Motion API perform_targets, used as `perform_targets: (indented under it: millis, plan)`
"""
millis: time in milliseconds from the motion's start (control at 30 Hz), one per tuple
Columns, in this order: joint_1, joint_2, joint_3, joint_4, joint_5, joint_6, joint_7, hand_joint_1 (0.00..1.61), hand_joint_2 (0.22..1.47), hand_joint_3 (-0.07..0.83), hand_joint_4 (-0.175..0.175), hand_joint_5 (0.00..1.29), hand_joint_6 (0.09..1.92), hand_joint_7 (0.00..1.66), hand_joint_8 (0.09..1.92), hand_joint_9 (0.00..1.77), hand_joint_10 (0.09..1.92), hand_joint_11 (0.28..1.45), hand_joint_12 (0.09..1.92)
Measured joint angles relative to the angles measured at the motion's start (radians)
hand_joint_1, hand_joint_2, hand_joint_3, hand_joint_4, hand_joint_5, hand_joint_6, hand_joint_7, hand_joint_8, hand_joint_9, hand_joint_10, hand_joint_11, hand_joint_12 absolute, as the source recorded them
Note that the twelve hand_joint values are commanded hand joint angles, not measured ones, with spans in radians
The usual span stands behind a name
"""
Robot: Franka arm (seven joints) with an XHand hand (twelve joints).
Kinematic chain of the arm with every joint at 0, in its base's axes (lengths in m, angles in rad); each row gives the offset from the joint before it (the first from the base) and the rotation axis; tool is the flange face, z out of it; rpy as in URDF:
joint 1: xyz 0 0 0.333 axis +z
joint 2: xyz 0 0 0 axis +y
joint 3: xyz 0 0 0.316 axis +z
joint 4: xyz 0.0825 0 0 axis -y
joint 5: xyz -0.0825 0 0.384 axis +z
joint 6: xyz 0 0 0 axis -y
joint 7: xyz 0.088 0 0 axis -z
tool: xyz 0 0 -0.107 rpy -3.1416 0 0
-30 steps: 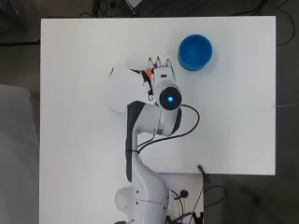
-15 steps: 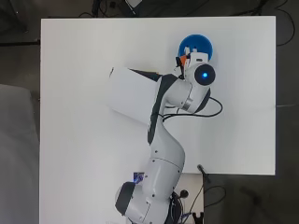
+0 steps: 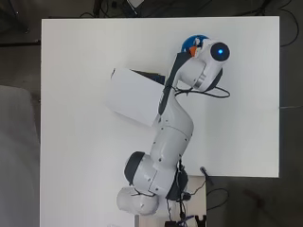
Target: Teleoperate dual arm-hand system to pick and place objects
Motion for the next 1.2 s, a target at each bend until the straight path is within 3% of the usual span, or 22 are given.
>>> perform_targets:
  millis: [300, 800, 833, 867, 900, 933, 1000, 1200]
  plan:
    - [-0.005, 0.055, 0.029, -0.062, -0.023, 0.018, -0.006, 0.98, 1.16, -0.001, 0.175, 0.88, 1.13, 1.27, 1.92, 1.53, 1.92, 1.11, 1.8]
    - [-0.032, 0.173, 0.059, 0.182, -0.085, -0.053, 0.072, 0.98, 1.16, 0.001, 0.175, 0.89, 1.12, 1.31, 1.92, 1.54, 1.92, 1.11, 1.78]
    - [-0.032, 0.178, 0.06, 0.185, -0.09, -0.054, 0.075, 0.78, 1.07, -0.007, 0.133, 0.61, 0.75, 1.05, 1.46, 1.26, 1.53, 0.91, 1.38]
    - [-0.031, 0.174, 0.062, 0.18, -0.091, -0.055, 0.078, 0.47, 0.94, -0.018, 0.106, 0.35, 0.42, 0.63, 0.86, 0.78, 0.97, 0.66, 0.89]
    - [-0.032, 0.167, 0.062, 0.17, -0.093, -0.061, 0.084, 0.25, 0.86, -0.017, 0.091, 0.18, 0.22, 0.34, 0.45, 0.45, 0.56, 0.5, 0.51]
    - [-0.033, 0.159, 0.064, 0.162, -0.094, -0.073, 0.095, 0.12, 0.81, -0.01, 0.088, 0.09, 0.11, 0.18, 0.22, 0.3, 0.31, 0.45, 0.27]
    - [-0.041, 0.154, 0.067, 0.156, -0.091, -0.111, 0.114, 0.03, 0.81, 0.005, 0.089, 0.02, 0.09, 0.1, 0.09, 0.24, 0.1, 0.44, 0.09]
    - [-0.065, 0.214, 0.078, 0.297, -0.065, -0.174, 0.142, 0.0, 0.96, 0.019, 0.099, 0.04, 0.09, 0.13, 0.09, 0.27, 0.09, 0.45, 0.09]
